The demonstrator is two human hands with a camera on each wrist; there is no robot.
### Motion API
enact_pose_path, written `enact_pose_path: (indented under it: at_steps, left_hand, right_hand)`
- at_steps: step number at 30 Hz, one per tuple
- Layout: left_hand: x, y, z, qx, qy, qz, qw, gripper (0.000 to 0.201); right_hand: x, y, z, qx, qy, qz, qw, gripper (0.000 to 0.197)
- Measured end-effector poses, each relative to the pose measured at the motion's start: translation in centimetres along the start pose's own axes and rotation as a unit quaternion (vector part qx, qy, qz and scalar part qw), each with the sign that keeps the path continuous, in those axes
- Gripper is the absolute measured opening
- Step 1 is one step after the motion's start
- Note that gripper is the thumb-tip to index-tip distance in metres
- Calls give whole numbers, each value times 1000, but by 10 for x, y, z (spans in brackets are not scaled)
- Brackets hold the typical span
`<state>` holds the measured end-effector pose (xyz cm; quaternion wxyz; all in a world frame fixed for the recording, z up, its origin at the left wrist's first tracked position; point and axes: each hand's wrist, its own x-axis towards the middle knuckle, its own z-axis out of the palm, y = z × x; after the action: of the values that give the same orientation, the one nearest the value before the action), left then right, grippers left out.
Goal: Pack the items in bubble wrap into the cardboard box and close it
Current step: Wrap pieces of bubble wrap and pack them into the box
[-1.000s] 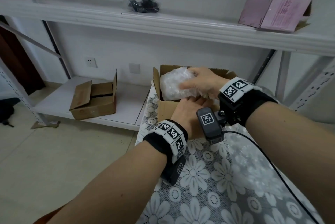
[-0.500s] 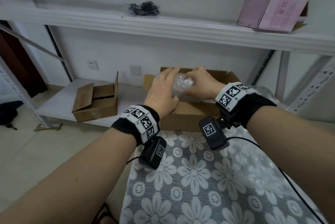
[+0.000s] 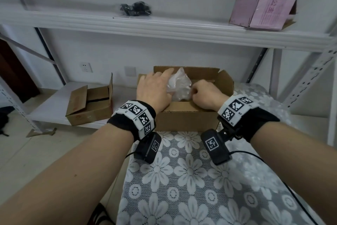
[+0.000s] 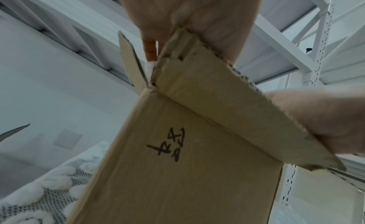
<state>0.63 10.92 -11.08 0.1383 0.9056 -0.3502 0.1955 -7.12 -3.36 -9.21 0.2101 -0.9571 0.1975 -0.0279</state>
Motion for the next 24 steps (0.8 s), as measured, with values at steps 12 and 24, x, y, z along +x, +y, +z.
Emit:
enact_pose_path:
  at_steps: [12,24]
  left_hand:
    - [1,-1,-5,-39,-52,-22,998,41]
    - [9,-5,0,9,-205,-65,977,62]
  right_hand:
    - [-2,21,6,-116,-19,16,993,44]
    - [-9,26,9,-115,25,49,992,34]
